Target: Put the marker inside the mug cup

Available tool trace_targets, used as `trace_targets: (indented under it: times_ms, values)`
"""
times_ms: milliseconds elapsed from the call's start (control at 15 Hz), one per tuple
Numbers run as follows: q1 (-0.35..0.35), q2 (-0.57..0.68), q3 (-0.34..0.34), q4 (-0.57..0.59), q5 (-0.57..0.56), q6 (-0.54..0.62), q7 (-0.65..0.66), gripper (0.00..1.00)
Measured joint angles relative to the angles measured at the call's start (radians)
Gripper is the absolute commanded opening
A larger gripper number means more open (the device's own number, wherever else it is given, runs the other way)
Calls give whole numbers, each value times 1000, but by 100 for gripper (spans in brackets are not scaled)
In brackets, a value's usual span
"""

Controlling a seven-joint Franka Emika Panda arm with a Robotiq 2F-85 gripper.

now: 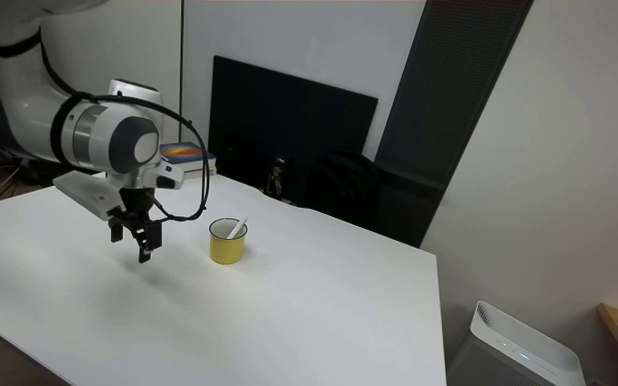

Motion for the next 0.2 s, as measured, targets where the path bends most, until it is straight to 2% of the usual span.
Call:
trace_targets:
  times_ms: [200]
  values:
    - [-14, -4, 11, 6, 5, -12, -9, 100]
